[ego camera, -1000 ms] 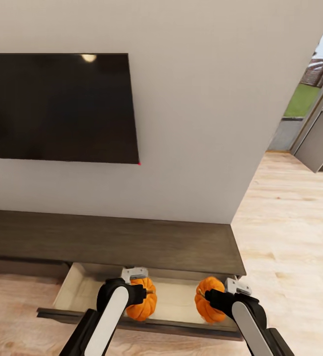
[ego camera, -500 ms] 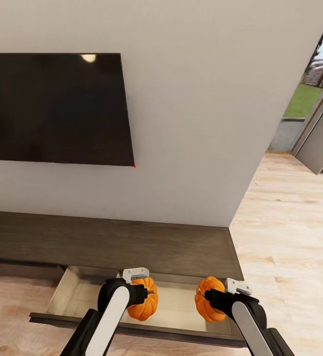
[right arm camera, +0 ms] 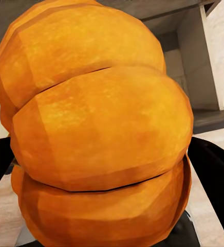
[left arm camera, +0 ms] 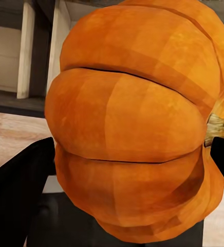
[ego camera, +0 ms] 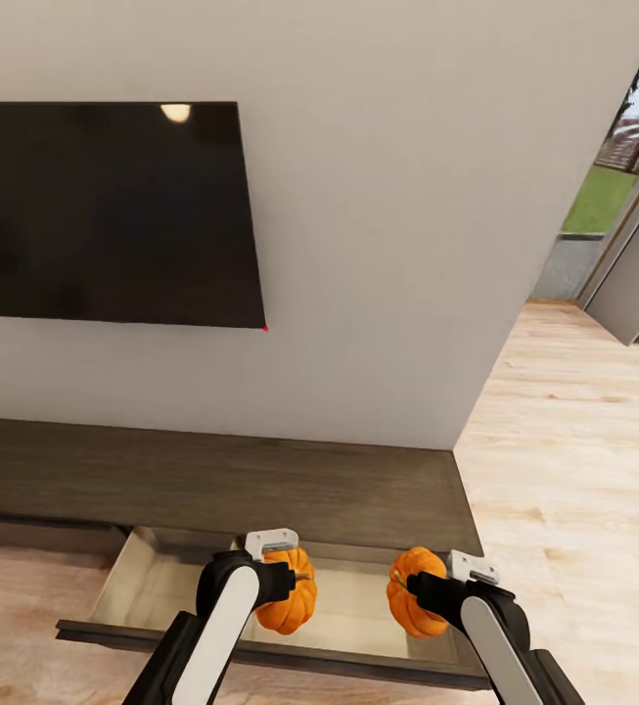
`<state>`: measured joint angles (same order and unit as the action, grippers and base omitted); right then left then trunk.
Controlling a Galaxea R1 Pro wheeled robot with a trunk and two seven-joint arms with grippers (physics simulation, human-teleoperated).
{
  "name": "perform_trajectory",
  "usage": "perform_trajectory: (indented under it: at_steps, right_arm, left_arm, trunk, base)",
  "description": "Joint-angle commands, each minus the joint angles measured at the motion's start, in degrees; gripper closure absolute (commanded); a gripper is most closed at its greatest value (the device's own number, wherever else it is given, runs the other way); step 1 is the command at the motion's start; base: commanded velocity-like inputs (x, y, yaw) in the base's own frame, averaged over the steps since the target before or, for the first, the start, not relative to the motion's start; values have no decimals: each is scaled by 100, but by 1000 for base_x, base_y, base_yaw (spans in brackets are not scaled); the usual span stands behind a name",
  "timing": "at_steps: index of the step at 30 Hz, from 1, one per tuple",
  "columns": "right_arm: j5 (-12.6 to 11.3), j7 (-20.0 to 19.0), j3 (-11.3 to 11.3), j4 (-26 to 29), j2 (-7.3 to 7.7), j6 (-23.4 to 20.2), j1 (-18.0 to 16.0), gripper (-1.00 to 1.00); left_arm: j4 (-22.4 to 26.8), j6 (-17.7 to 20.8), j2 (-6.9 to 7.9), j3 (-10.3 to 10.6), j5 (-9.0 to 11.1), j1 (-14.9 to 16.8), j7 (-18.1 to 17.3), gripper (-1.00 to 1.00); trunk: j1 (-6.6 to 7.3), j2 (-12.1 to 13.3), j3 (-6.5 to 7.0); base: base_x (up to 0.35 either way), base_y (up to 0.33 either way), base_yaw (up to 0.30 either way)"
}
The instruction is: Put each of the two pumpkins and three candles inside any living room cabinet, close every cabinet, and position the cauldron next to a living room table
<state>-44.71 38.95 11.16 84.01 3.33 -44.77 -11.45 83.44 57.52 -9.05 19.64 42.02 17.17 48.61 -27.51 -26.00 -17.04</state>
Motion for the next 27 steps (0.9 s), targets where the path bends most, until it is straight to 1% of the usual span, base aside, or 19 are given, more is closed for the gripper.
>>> perform_trajectory:
  at_steps: [1,3,6,7,8,11,14,21,25,27]
  right_arm:
    - [-61,64,0,-1,17,-2,-6,100]
    - [-73,55,-59,-24,44,13,-6,100]
    - [-80,52,-296,-204,59,26,-6,100]
    - [-76,52,-393,-301,61,35,-6,100]
    - [-73,51,-435,-347,61,52,-6,100]
    - [-52,51,-494,-420,57,154,-6,100]
    - [-35,51,-500,-441,42,244,-6,100]
    - [-29,51,-407,-438,12,316,0,100]
    - [-36,51,-390,-441,10,578,16,100]
    - [-37,51,-388,-444,10,628,19,100]
  left_arm:
    - [5,19,0,5,44,5,71,100]
    - [6,12,-1,5,44,5,64,100]
    - [6,-75,-1,21,49,5,57,100]
    - [6,-167,2,94,49,5,63,100]
    - [6,-227,4,177,47,5,65,100]
    - [6,-403,7,426,42,5,69,100]
    - [-1,-463,13,495,33,5,68,100]
    - [-3,-485,17,514,20,5,61,100]
    - [-3,-486,17,514,18,5,59,100]
    - [-3,-487,17,514,18,5,58,100]
  trunk:
    - [-25,-52,-29]
    - [-69,-133,-64]
    - [-135,-253,-118]
    - [-157,-293,-136]
    - [-179,-333,-154]
    - [-245,-453,-208]
    - [-311,-574,-262]
    - [-464,-855,-388]
    - [-552,-1015,-459]
    - [-596,-1095,-495]
  base:
    - [0,0,0]
    - [0,0,0]
    - [0,0,0]
    - [0,0,0]
    - [0,0,0]
    - [0,0,0]
    - [0,0,0]
    - [0,0,0]
    - [0,0,0]
    - [0,0,0]
